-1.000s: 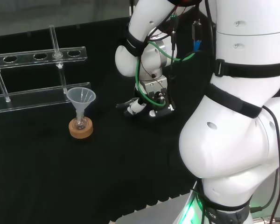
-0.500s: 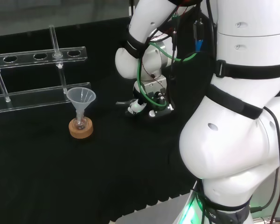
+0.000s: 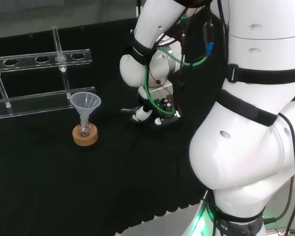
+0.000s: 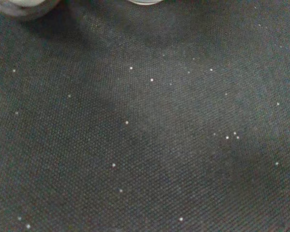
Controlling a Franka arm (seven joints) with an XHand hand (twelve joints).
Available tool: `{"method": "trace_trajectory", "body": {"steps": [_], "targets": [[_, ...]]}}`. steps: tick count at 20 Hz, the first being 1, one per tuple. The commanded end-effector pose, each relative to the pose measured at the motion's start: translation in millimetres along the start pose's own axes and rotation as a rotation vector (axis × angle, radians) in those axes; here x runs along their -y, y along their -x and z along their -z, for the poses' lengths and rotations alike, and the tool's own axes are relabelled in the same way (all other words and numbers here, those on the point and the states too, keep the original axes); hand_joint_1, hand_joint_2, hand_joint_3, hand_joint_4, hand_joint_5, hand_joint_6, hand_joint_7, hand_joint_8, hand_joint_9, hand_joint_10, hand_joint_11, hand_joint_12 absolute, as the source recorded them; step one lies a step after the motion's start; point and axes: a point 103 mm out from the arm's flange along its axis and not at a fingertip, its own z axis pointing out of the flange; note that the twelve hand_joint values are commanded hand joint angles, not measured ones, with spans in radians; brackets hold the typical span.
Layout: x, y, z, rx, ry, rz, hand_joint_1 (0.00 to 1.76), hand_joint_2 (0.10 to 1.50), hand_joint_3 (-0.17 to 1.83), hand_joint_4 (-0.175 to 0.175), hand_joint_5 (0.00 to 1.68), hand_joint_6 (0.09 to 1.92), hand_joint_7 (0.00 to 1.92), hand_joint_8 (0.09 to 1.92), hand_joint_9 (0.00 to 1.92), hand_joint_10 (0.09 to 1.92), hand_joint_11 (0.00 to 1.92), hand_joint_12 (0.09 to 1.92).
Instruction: Pick up the weighing funnel.
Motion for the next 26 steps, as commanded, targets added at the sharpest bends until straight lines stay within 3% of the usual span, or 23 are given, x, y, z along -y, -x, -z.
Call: {"method": "trace_trajectory", "body": {"steps": [1, 11, 18, 26], "targets": [[-1.1, -1.6, -1.1, 0.003, 0.008, 0.007, 0.88, 0.56, 0.46, 0.115, 0.99, 0.6, 1.31, 0.4, 1.11, 0.3, 0.15, 1.54], [-1.6, 0.0, -0.7, -0.007, 0.04, 0.006, 0.92, 0.54, 0.5, 0.127, 1.13, 0.55, 1.42, 0.39, 1.27, 0.24, 0.31, 1.47], [-1.3, 2.9, 6.4, -0.023, 0.066, -0.001, 0.97, 0.53, 0.52, 0.129, 1.23, 0.48, 1.54, 0.27, 1.34, 0.18, 0.38, 1.42], [-1.2, 7.2, 38.4, -0.013, 0.095, 0.029, 0.98, 0.52, 0.54, 0.135, 1.27, 0.46, 1.6, 0.23, 1.37, 0.17, 0.4, 1.4]]}}
